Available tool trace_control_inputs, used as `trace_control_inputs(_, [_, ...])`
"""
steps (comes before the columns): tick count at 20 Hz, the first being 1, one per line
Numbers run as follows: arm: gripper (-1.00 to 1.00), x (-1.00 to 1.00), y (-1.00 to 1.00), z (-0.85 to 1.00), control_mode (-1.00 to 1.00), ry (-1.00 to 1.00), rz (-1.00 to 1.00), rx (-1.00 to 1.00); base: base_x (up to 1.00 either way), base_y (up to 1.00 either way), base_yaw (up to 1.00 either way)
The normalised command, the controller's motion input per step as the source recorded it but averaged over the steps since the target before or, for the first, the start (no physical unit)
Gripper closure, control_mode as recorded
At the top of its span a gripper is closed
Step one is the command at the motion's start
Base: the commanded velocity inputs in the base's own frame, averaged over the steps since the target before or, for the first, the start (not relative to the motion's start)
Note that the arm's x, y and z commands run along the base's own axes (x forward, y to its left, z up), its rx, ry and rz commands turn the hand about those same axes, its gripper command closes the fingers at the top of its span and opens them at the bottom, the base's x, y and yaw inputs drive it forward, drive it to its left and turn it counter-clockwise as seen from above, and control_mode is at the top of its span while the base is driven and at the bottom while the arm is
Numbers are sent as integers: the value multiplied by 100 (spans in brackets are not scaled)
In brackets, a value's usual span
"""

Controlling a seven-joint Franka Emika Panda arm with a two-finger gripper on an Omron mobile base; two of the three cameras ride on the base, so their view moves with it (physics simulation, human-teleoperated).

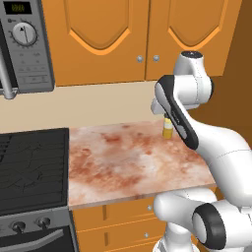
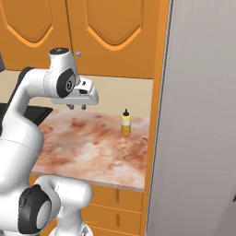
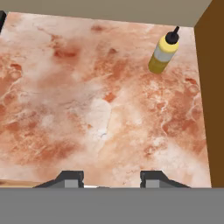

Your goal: Pick the bar soap and bar soap from the cabinet and place them on the counter.

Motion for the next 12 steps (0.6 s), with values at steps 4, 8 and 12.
trace_control_inputs(4, [-100,-8,0,0,-100,-2,0,0,0,0,0])
trace_control_inputs(8, [-100,-25,2,4,-100,-14,0,0,0,0,0])
trace_control_inputs(12, [-100,-28,10,22,-100,-18,0,0,0,0,0])
